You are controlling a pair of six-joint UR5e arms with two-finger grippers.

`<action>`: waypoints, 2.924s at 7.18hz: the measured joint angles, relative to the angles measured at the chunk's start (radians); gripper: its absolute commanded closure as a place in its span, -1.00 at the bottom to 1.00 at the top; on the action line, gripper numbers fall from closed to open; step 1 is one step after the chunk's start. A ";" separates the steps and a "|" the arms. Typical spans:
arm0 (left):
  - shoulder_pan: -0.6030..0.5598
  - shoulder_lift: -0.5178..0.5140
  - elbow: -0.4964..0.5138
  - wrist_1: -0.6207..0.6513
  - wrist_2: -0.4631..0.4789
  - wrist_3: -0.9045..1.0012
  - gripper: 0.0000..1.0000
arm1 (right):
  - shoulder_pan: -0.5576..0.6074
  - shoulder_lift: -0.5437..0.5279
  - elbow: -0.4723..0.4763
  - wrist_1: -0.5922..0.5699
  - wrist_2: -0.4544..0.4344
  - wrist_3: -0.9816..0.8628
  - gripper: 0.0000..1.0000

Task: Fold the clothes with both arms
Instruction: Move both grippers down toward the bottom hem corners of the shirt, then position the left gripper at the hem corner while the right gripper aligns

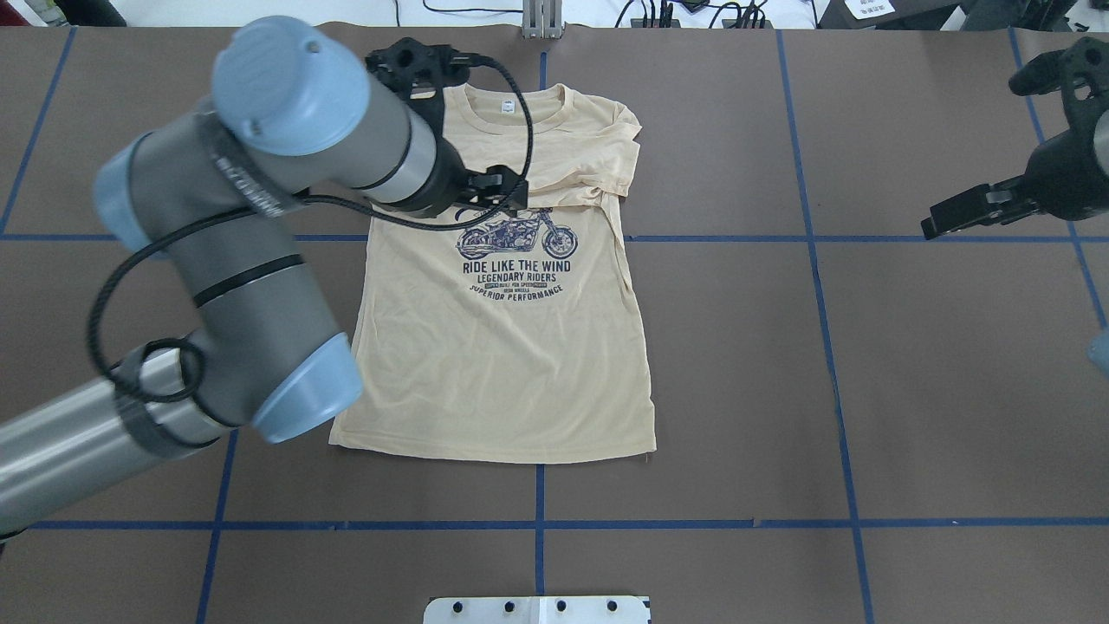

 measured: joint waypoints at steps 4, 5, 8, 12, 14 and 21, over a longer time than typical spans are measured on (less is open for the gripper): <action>0.085 0.267 -0.292 0.025 0.019 -0.078 -1.00 | -0.392 -0.008 0.166 0.023 -0.291 0.467 -1.00; 0.137 0.298 -0.297 0.023 0.051 -0.138 -1.00 | -0.499 -0.009 0.184 0.023 -0.392 0.567 -1.00; 0.231 0.432 -0.293 -0.054 0.118 -0.189 -0.91 | -0.754 -0.007 0.195 0.019 -0.665 0.762 -0.99; 0.258 0.507 -0.151 -0.231 0.158 -0.201 -0.70 | -0.786 0.005 0.180 0.011 -0.704 0.776 -1.00; 0.267 0.508 -0.099 -0.278 0.158 -0.203 -0.64 | -0.779 0.006 0.177 0.011 -0.704 0.772 -1.00; 0.295 0.502 -0.032 -0.330 0.157 -0.206 -0.03 | -0.777 0.006 0.177 0.011 -0.705 0.772 -1.00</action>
